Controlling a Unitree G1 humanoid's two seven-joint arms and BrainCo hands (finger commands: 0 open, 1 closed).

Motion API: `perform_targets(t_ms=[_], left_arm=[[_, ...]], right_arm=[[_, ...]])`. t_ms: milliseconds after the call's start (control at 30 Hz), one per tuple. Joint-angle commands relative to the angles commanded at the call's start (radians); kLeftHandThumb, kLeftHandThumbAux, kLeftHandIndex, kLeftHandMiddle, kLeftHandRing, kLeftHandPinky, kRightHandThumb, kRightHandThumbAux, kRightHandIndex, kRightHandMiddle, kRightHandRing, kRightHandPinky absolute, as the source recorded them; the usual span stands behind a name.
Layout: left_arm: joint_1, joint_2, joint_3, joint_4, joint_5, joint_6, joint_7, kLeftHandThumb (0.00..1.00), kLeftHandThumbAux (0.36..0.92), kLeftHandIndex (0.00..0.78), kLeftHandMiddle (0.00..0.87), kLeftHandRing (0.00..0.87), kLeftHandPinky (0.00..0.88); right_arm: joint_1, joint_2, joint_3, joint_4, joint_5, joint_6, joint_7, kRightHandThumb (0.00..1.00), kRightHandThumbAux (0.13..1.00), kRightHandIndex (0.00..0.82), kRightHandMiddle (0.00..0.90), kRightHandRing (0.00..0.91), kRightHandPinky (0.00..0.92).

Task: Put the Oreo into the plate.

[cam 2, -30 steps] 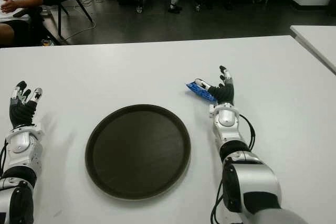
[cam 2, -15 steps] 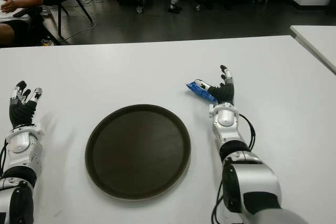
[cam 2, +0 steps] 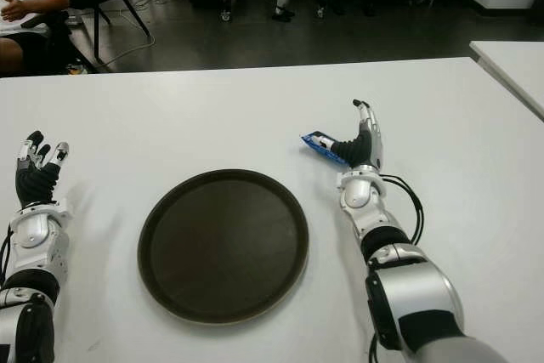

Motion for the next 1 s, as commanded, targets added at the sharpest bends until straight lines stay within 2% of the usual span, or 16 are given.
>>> perform_targets(t_ms=[533, 1000], left_arm=[[-0.005, 0.011, -0.004, 0.017, 0.008, 0.008, 0.0, 0.0, 0.644, 0.0, 0.0, 0.0, 0.0], [-0.008, 0.01, -0.005, 0.02, 0.008, 0.013, 0.003, 0.0, 0.623, 0.0, 0.0, 0.0, 0.0]], right_arm=[[0.005, -0.003, -0.006, -0.03, 0.024, 0.003, 0.045, 0.0, 0.768, 0.0, 0.0, 0.015, 0.088], [0.006, -0.003, -0.019, -0.043, 0.05, 0.007, 0.084, 0.0, 0.743, 0.0, 0.002, 0.027, 0.106]])
